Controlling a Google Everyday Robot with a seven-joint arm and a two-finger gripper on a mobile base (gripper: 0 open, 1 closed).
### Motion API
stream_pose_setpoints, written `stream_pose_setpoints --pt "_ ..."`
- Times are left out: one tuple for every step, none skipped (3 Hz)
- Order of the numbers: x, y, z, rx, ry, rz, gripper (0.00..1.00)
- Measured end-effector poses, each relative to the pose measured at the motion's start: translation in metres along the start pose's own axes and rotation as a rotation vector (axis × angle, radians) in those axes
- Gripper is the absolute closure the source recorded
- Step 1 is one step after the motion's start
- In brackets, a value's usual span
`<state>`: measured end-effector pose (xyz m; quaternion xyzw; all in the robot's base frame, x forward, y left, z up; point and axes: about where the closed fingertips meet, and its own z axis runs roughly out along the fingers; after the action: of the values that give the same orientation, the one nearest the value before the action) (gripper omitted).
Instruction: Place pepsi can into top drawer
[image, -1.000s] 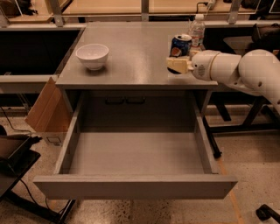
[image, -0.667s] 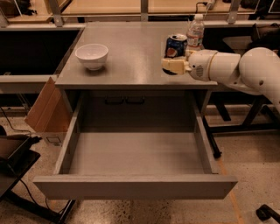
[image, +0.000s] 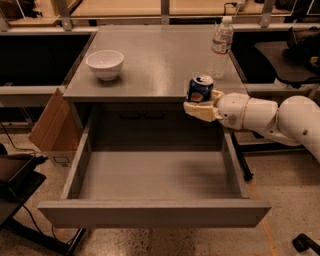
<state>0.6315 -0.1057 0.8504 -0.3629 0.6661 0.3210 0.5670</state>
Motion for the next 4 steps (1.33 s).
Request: stream_pose_setpoints --pt "0.000 0.000 0.000 0.000 0.000 0.000 1.00" --pt "0.036 0.021 0.035 -0.030 0.023 0.020 1.00" --pt "0.070 0.047 0.070 -0.070 0.052 0.023 1.00" --pt "0.114 0.087 0.117 -0.145 0.085 -0.019 1.00"
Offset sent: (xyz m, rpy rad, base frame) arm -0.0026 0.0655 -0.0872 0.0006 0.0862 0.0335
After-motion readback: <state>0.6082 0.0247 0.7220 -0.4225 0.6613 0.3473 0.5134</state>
